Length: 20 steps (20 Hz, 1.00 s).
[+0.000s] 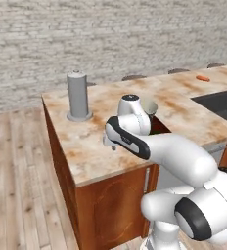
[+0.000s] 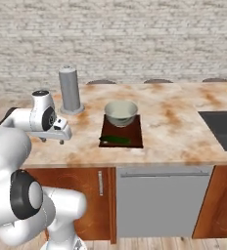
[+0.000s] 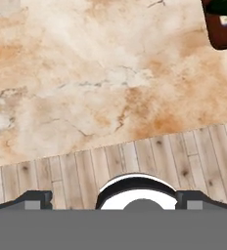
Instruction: Place the two vegetables and bowl onto the tray for setting up a vegetable dip station.
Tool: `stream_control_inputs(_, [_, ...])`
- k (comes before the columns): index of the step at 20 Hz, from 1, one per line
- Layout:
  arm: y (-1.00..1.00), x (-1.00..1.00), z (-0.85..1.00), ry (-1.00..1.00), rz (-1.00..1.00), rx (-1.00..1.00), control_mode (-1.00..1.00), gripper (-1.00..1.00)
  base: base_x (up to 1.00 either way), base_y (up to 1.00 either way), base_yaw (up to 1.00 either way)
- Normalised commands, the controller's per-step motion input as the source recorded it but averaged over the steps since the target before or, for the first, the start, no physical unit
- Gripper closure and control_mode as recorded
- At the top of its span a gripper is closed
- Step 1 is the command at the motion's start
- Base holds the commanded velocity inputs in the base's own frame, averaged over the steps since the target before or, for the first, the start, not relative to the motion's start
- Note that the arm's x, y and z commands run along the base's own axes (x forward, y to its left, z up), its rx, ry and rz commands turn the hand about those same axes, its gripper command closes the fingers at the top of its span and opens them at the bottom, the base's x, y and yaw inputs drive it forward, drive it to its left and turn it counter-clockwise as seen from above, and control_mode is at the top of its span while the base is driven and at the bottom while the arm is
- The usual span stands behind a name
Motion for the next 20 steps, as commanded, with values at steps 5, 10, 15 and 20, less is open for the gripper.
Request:
stream_control_inputs(5, [0.0,0.0,0.0,0.0,0.0,0.0,1.0,-1.0,-0.23,0.66,-0.03])
stream_control_inputs(10, [0.0,0.0,0.0,0.0,0.0,0.0,1.0,-1.0,-0.19,0.72,0.0])
stream_control_inputs(15, [0.0,0.0,0.0,0.0,0.0,0.0,1.0,-1.0,-0.17,0.71,0.0])
stream_control_inputs(20, [0.0,0.0,0.0,0.0,0.0,0.0,1.0,-1.0,-0.14,0.71,0.0])
